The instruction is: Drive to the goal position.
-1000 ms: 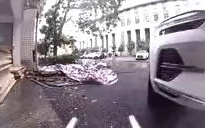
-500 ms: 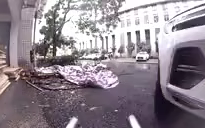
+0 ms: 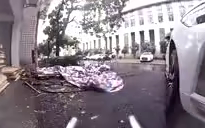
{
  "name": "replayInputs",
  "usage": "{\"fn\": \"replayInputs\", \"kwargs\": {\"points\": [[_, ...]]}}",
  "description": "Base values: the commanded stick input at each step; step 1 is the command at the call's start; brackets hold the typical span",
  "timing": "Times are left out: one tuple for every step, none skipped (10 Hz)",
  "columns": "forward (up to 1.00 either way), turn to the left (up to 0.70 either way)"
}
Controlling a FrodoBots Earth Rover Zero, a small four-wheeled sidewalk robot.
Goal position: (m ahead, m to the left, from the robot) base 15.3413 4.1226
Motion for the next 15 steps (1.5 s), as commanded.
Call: {"fn": "replayInputs", "kwargs": {"points": [[0.45, 0.00], [0.45, -0.12], [0.45, -0.27], [0.45, -0.27], [0.45, -0.27], [0.45, -0.27], [0.45, -0.27], [0.45, -0.27], [0.45, -0.27], [0.45, -0.27], [0.45, -0.27], [0.45, -0.27], [0.45, -0.27], [0.45, -0.25], [0.45, -0.12]]}}
